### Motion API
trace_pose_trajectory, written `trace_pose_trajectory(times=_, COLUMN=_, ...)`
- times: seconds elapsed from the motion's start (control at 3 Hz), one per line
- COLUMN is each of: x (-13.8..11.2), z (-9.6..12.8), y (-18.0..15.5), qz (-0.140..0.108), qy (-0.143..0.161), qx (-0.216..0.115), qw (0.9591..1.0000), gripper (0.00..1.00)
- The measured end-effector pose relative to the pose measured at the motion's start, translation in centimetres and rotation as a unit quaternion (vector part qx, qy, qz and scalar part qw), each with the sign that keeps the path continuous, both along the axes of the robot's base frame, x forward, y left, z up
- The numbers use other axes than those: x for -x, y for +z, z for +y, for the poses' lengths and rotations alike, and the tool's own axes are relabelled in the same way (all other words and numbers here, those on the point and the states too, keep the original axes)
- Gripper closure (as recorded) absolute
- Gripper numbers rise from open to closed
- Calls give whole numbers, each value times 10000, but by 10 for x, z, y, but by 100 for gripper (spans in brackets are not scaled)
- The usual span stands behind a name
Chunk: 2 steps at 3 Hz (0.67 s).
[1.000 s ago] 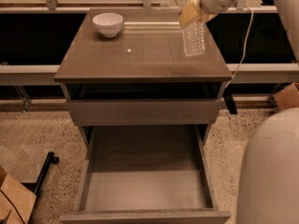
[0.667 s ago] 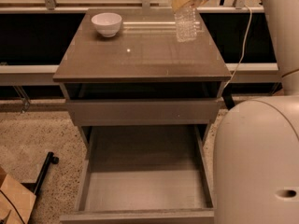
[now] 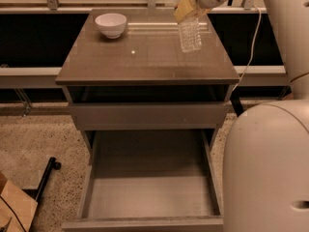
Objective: Pick water bottle from middle drawer and place on counter
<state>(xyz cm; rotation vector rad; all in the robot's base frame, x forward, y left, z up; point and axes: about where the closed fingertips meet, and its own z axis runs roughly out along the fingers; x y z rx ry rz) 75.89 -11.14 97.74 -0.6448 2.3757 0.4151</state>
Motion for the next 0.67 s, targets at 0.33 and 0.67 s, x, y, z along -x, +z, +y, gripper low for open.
trace_pose_trajectory(times=0.33, x=14, z=4, y=-31, qz=304, qy=87, qx=166, qw=9994, gripper=100)
trace_pose_trajectory(times=0.67, x=30, z=11, y=-72, qz=606, qy=152, qx=263, qw=9977, gripper=100)
